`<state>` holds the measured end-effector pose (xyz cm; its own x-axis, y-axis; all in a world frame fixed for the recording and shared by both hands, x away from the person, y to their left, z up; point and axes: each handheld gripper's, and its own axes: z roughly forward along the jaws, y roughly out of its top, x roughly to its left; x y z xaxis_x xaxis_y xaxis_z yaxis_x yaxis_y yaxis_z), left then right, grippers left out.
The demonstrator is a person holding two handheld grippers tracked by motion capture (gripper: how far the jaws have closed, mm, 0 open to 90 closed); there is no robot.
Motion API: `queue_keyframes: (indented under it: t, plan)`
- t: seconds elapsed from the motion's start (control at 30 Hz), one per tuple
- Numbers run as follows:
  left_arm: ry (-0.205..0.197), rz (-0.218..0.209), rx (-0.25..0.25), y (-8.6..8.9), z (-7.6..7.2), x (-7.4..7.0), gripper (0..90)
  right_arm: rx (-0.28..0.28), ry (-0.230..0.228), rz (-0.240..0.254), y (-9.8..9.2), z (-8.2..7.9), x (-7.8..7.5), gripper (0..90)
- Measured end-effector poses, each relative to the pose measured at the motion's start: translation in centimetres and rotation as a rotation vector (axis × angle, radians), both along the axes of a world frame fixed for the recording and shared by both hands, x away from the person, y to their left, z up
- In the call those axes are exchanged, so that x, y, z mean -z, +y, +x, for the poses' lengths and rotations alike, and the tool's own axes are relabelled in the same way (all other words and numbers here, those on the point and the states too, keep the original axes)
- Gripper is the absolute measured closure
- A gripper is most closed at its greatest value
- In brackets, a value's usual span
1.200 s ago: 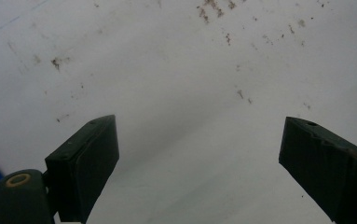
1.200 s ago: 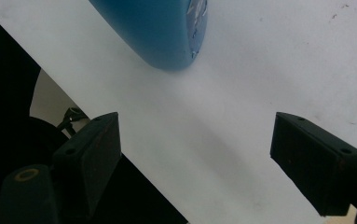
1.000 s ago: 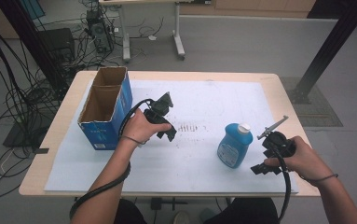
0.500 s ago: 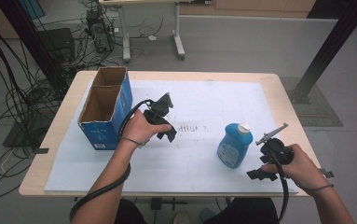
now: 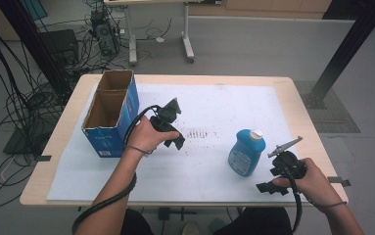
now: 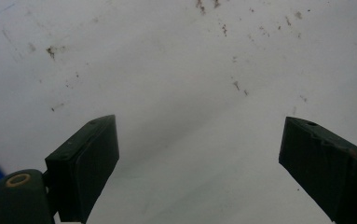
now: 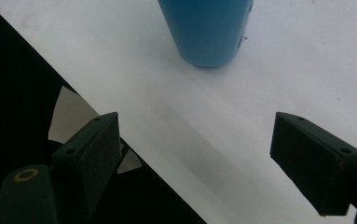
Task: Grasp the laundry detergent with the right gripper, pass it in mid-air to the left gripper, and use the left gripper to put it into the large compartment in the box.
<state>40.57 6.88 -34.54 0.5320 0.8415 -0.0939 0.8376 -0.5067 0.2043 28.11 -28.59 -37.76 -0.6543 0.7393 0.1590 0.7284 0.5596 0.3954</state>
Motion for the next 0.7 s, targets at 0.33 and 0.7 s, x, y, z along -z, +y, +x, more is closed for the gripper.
queue_keyframes:
  t: [0.33, 0.7]
  plan:
    - [0.005, -0.002, 0.001, -0.1, 0.0, 0.1, 12.4, 0.010, -0.021, 0.024, -0.1, -0.3, 0.5, 15.6]
    - [0.008, -0.003, 0.004, -0.3, -0.1, 0.4, 12.4, 0.021, -0.060, 0.052, 0.1, -0.8, 1.4, 15.0]
